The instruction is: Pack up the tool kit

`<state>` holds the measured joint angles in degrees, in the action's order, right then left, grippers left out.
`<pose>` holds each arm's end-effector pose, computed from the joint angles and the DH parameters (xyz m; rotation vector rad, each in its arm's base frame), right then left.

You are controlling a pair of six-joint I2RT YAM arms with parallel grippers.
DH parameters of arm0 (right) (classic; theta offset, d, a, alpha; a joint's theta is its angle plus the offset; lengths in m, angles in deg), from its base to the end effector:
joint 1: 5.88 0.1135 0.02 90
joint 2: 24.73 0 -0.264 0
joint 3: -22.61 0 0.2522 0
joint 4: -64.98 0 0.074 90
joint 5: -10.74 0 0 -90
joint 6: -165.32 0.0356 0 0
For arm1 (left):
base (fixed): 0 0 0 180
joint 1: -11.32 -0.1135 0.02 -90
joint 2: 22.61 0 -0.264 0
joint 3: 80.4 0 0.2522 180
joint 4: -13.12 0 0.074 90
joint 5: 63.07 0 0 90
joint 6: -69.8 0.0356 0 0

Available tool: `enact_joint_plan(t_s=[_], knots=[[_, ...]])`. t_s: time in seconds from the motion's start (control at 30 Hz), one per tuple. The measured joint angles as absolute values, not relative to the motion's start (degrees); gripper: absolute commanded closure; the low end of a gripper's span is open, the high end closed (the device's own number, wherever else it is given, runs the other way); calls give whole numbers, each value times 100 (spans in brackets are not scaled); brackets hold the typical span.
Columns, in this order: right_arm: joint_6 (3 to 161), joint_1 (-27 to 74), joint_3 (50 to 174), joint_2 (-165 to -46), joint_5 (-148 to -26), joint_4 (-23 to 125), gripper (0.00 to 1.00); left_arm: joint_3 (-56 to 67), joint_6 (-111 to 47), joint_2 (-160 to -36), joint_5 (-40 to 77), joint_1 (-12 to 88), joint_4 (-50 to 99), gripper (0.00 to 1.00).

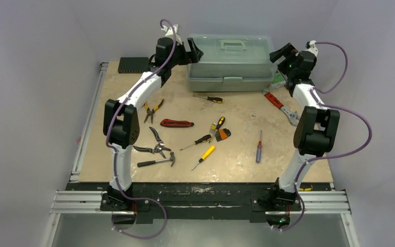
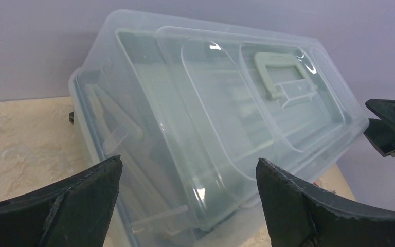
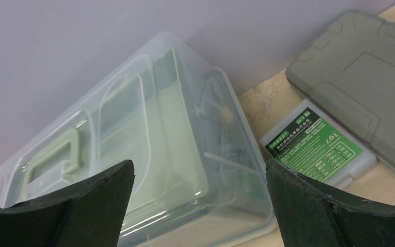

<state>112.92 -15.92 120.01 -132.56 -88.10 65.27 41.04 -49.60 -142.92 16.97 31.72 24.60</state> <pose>0.4503 -0.0742 0.2999 0.6090 1.6627 0.4849 0.4784 -0.1845 0.3268 -0.0109 1.8153 -0.7788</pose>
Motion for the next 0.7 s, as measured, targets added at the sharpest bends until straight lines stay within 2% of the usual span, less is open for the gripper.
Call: enact_joint_plan(t_s=[0.37,0.5,0.7], knots=[[11465,-1590,12314,-13881,-9258,6719,1,4399,-5417,-14797,1378,3100,2167,3],[11559,-1572,12147,-13844,-9547,6887,1,4161,-5476,-14751,1271,3072,1902,4],[11616,-1518,11227,-13267,-9617,7294,1,3197,-5513,-14215,1218,3078,1695,5]])
